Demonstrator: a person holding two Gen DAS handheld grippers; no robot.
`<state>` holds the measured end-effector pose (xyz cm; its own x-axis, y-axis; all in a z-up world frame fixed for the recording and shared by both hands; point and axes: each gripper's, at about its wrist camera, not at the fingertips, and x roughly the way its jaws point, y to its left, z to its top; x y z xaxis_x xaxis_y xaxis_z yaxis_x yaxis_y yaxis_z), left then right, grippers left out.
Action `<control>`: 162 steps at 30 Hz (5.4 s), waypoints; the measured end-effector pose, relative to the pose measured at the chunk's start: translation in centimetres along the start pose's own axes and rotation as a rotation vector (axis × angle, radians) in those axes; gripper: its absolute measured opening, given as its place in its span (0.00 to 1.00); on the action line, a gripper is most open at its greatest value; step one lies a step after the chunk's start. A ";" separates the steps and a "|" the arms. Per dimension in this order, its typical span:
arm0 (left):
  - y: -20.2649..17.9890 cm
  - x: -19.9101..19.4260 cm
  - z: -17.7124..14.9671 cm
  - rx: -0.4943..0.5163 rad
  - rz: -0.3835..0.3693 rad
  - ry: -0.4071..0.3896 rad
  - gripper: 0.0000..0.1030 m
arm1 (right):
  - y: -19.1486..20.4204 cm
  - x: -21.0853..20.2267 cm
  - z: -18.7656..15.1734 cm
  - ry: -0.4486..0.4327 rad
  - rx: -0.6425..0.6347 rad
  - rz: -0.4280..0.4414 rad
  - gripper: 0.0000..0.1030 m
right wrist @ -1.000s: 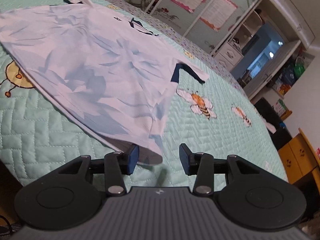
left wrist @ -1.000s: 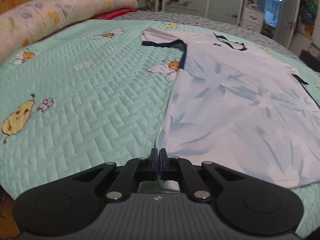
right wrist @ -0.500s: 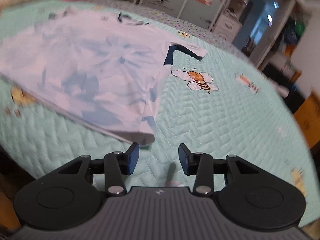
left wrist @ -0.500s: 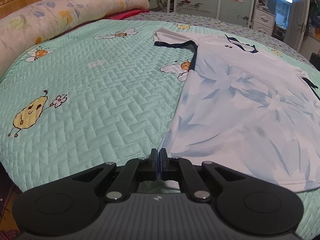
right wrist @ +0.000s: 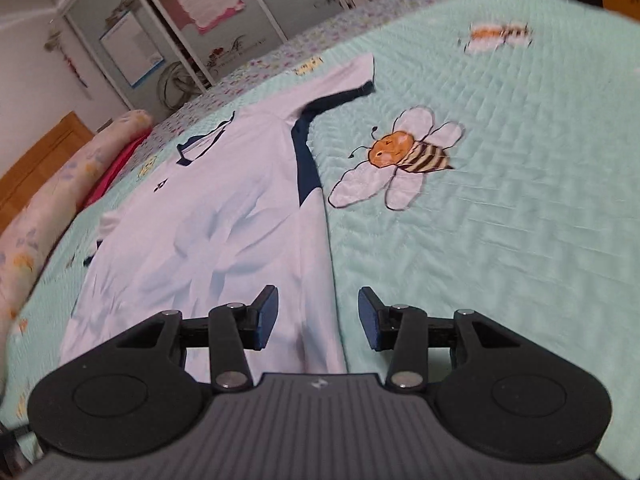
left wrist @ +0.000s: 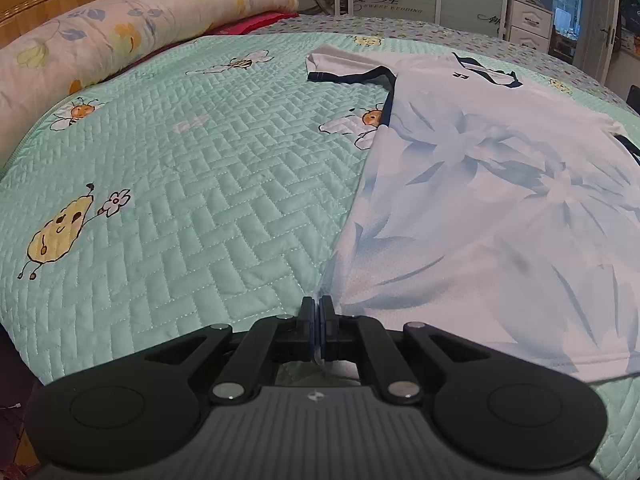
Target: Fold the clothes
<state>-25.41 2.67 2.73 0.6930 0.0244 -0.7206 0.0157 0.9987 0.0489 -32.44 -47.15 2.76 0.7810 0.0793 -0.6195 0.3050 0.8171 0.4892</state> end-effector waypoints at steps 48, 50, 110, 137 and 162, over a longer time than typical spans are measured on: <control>-6.8 -3.8 -3.8 -0.049 -0.468 0.084 0.14 | 22.4 -2.7 -17.4 0.332 -0.863 0.457 0.26; -6.7 -3.5 -3.1 -0.053 -0.480 0.074 0.14 | 22.8 -2.3 -17.3 0.317 -0.884 0.444 0.26; -12.0 -4.9 -4.2 1.023 -0.489 -0.019 0.00 | 25.4 -1.8 -19.3 0.278 -1.420 0.358 0.00; -7.9 -4.2 -3.7 0.911 -0.369 -0.022 0.45 | 21.3 -3.9 -19.1 0.201 -1.390 0.206 0.31; -9.6 -6.0 -7.1 1.094 -0.207 -0.171 0.39 | 16.5 -4.7 -16.4 0.164 -1.424 0.092 0.25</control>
<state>-34.85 -6.72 1.62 0.6917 -0.2278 -0.6853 0.7076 0.4039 0.5798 -40.02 -24.68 3.62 0.6674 0.1459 -0.7303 -0.6135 0.6635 -0.4282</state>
